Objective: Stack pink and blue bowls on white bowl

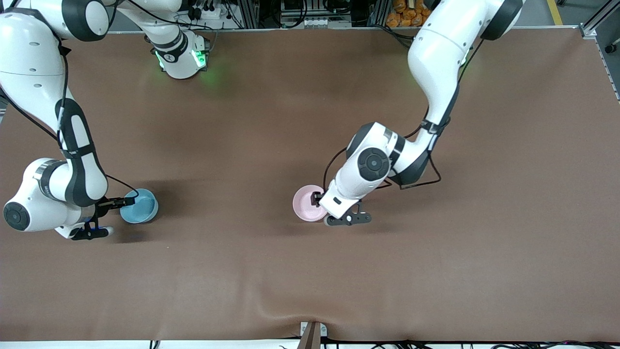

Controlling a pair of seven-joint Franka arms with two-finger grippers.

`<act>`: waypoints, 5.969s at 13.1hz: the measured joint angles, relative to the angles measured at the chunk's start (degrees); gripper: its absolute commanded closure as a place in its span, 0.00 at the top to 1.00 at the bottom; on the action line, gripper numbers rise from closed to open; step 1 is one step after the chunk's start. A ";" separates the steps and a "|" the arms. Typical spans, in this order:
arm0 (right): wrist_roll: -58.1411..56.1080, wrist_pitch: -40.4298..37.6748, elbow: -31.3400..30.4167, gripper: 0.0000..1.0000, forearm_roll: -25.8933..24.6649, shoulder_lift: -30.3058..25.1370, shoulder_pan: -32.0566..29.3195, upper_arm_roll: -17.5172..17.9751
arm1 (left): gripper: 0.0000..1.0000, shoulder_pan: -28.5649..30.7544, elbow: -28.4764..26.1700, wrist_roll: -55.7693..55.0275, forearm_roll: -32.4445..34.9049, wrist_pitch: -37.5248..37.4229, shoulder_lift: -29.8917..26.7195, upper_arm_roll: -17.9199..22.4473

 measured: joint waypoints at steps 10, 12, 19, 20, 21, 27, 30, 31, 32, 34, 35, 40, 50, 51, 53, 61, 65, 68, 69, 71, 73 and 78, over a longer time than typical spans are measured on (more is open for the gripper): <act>-4.64 0.08 5.20 0.00 0.03 -0.17 0.16 4.96 | 1.00 14.53 0.47 3.50 12.66 -23.73 -18.51 1.57; -4.64 -0.23 7.05 0.00 1.12 -0.38 0.23 8.94 | 1.00 17.83 0.45 5.22 12.85 -27.25 -21.77 1.55; -3.07 -0.27 7.86 0.00 13.01 -0.39 7.20 16.58 | 1.00 24.52 -11.86 8.36 9.71 -31.39 -40.68 1.28; -0.71 -0.15 8.69 0.00 13.60 -0.43 8.68 16.73 | 1.00 25.13 -14.66 8.97 9.21 -30.99 -43.24 1.26; 2.25 -0.15 9.79 0.00 13.74 -0.58 10.06 16.90 | 1.00 25.53 -16.55 10.34 9.09 -30.63 -45.02 1.27; 25.83 -0.08 13.30 0.00 14.31 -2.20 20.49 17.31 | 1.00 30.95 -13.26 21.63 10.06 -33.91 -43.64 1.78; 42.43 1.74 14.08 0.00 14.33 -2.19 25.67 17.25 | 1.00 30.77 -12.20 21.66 10.06 -34.85 -43.37 1.54; 46.43 3.56 14.08 0.00 14.33 -2.13 26.95 17.15 | 1.00 30.71 -12.16 21.66 10.06 -34.93 -43.37 1.47; 50.85 4.53 14.06 0.00 14.33 -1.90 27.75 17.05 | 1.00 30.69 -12.15 21.66 10.06 -34.97 -43.36 1.45; 56.50 5.72 13.98 0.00 14.32 -0.68 28.39 16.90 | 1.00 30.69 -12.12 21.66 10.06 -35.00 -43.35 1.42; 57.63 6.35 13.98 0.00 14.32 0.00 28.43 16.81 | 1.00 30.69 -12.10 21.66 10.06 -35.00 -43.35 1.39; 62.81 7.46 13.89 0.00 14.33 2.96 28.49 16.04 | 1.00 30.68 -12.05 23.19 10.06 -35.03 -43.32 1.18; 67.73 13.04 13.29 0.00 14.33 6.61 32.23 15.73 | 1.00 30.65 -12.03 24.90 10.04 -35.94 -43.26 1.13; 67.73 13.04 13.29 0.00 14.33 6.61 32.17 15.62 | 1.00 30.65 -12.02 24.90 9.97 -36.22 -43.26 1.14; 67.73 13.04 13.29 0.00 14.32 6.61 31.99 15.49 | 1.00 30.65 -12.01 24.90 9.74 -36.81 -43.26 1.13; 67.73 12.99 12.41 1.00 14.16 6.61 32.02 14.84 | 1.00 30.52 -12.00 25.12 9.65 -37.58 -43.24 1.03; 68.18 12.97 12.54 1.00 14.16 6.49 31.97 14.59 | 1.00 30.52 -12.00 25.13 9.65 -37.59 -43.23 1.03; 67.69 8.94 13.15 1.00 13.73 5.07 30.80 14.26 | 1.00 30.51 -12.00 25.13 9.66 -37.59 -43.23 1.03; 66.61 6.68 13.39 1.00 12.34 4.05 29.82 14.13 | 1.00 30.45 -11.99 25.13 9.66 -37.59 -43.22 1.01; 64.65 1.05 13.56 1.00 5.58 1.20 27.04 14.08 | 1.00 30.31 -11.98 25.13 9.66 -37.59 -43.23 0.93; 60.33 -4.41 13.51 1.00 2.26 -2.17 24.20 14.03 | 1.00 30.28 -11.98 25.13 9.66 -37.59 -43.22 0.91; 37.32 -9.71 5.70 1.00 1.10 -16.01 11.80 13.27 | 1.00 30.23 -11.92 25.14 9.66 -37.72 -43.19 0.87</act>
